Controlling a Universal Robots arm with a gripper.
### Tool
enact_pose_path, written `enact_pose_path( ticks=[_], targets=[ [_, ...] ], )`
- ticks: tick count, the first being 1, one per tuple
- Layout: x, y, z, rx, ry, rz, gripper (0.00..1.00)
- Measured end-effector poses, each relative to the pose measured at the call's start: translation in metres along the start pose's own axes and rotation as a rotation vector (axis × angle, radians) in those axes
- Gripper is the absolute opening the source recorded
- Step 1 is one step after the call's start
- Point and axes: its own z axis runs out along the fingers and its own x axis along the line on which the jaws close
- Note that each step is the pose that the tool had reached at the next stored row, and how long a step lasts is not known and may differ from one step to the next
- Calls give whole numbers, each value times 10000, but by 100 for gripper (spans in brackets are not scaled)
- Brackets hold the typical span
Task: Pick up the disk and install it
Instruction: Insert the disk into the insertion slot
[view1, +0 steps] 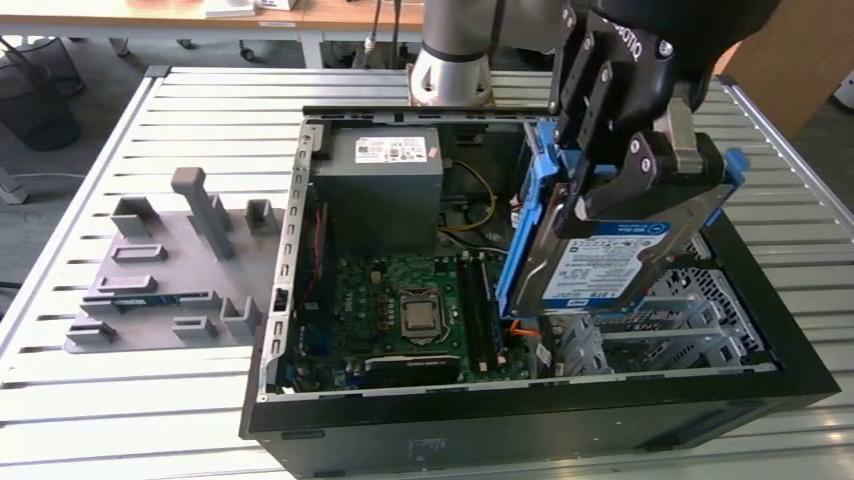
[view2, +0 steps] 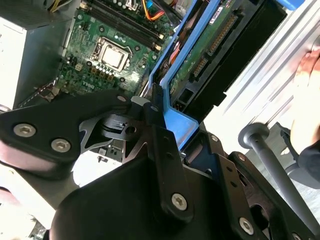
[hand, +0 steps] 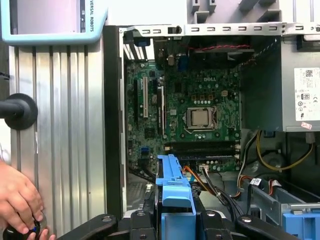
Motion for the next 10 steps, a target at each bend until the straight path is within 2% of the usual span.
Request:
enact_pose_path(
  ticks=[10],
  targets=[
    [14, -279, 24, -5, 1, 0, 36]
  ],
)
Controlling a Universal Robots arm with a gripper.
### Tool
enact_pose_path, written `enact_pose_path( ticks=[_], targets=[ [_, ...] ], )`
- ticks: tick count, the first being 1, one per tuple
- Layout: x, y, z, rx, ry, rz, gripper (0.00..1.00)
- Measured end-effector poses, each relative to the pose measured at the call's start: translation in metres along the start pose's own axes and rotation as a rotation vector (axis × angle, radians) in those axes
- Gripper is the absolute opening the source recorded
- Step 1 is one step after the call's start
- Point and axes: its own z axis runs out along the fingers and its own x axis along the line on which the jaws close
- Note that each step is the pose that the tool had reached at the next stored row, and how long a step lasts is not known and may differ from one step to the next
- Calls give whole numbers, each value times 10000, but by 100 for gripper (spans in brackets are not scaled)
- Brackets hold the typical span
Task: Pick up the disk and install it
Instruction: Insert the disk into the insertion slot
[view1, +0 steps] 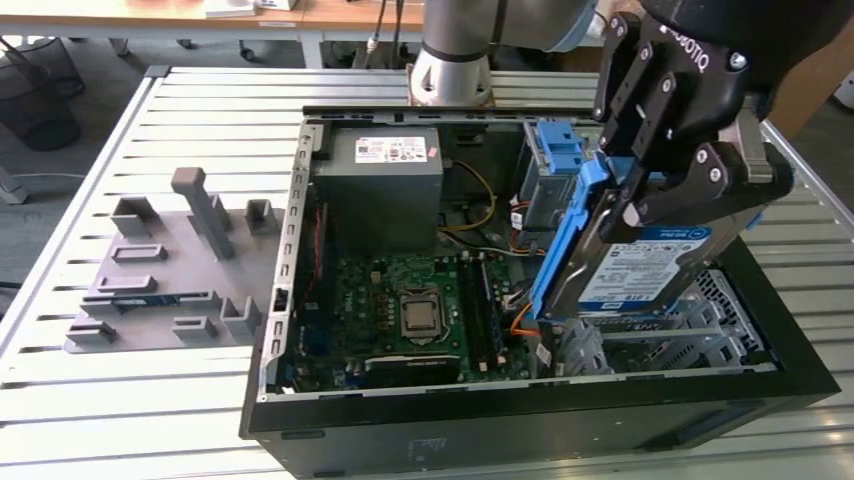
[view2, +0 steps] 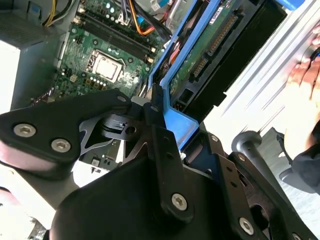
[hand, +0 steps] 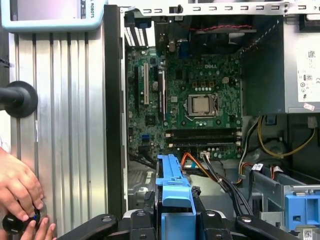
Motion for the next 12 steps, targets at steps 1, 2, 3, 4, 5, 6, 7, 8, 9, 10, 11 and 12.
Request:
enact_pose_path(
  ticks=[1, 2, 3, 4, 5, 6, 7, 8, 9, 10, 11, 12],
  targets=[
    [2, -26, 3, -1, 0, -1, 36],
    [3, -52, 5, -1, 2, 0, 36],
    [4, -75, 8, -1, 0, 0, 36],
    [4, -96, 9, -1, 1, 1, 36],
    [3, -114, 9, -1, 3, 0, 36],
    [2, -121, 9, -1, 3, 0, 36],
    [3, -123, 10, -2, 2, 0, 36],
    [3, -123, 11, -2, 1, 1, 36],
    [3, -123, 10, -2, 1, 1, 36],
    [3, -124, 10, -1, 1, 1, 36],
    [3, -128, 11, -1, 1, -1, 36],
    [2, -135, 11, -1, 1, -2, 36]
  ],
)
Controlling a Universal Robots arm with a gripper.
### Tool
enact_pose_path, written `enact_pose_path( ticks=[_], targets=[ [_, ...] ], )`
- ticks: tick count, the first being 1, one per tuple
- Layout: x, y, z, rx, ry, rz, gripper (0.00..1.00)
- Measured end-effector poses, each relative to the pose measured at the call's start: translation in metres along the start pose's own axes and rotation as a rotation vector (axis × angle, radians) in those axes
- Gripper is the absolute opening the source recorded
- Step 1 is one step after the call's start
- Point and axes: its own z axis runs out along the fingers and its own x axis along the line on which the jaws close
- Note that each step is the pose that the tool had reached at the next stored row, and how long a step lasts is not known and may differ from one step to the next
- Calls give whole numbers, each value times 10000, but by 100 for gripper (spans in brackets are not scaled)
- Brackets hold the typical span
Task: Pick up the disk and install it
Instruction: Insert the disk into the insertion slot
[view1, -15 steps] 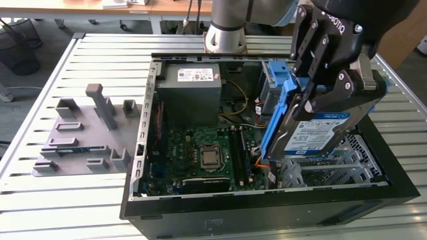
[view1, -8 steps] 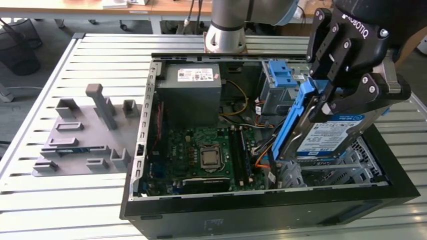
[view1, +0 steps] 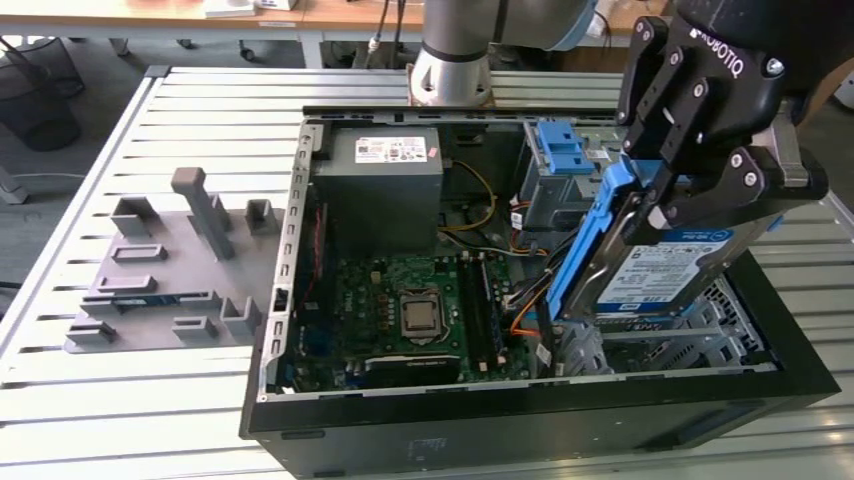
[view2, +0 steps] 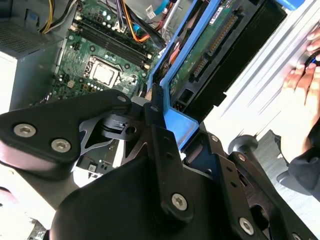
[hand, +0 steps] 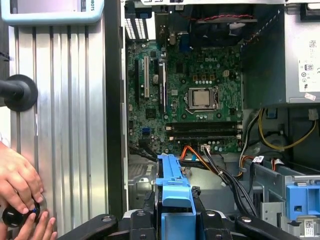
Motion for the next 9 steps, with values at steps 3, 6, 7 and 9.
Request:
enact_pose_path(
  ticks=[3, 6, 7, 9],
  targets=[
    [-1, -42, 3, 0, 2, 1, 36],
    [-2, -88, 10, 0, 1, 1, 36],
    [-3, -98, 11, 0, 1, 1, 36],
    [-3, -115, 14, 0, 1, 2, 36]
  ],
)
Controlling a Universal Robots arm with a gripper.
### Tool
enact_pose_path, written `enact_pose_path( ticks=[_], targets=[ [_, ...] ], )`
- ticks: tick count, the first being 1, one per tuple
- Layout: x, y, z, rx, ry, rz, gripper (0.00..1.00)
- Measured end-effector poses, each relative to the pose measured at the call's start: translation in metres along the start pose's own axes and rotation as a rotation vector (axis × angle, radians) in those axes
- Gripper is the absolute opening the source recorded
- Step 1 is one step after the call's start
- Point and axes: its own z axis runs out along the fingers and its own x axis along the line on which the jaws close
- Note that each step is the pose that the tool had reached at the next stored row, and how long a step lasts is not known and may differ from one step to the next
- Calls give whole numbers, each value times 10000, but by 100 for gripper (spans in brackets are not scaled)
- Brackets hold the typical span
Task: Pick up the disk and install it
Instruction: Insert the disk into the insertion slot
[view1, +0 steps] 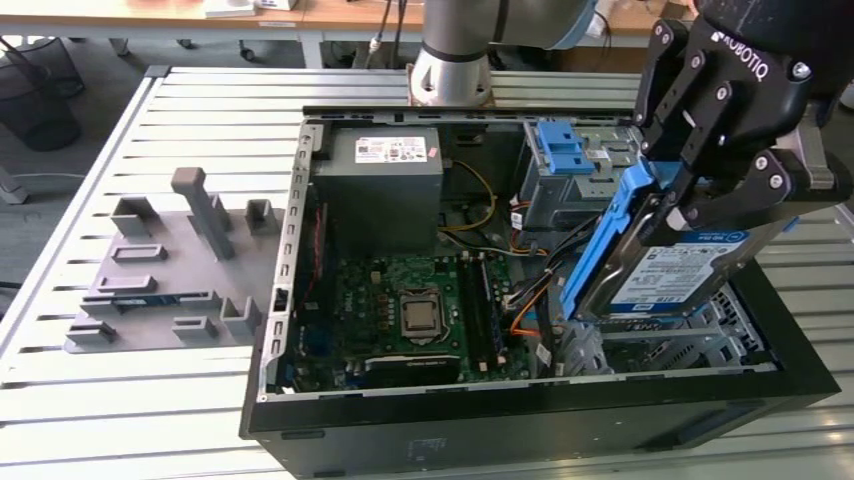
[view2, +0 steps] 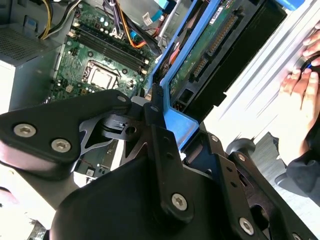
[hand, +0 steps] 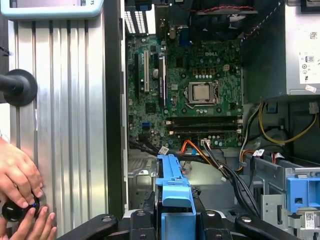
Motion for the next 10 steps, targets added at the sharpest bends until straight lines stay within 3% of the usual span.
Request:
enact_pose_path(
  ticks=[10],
  targets=[
    [-1, -20, 4, 0, -1, -1, 36]
  ],
)
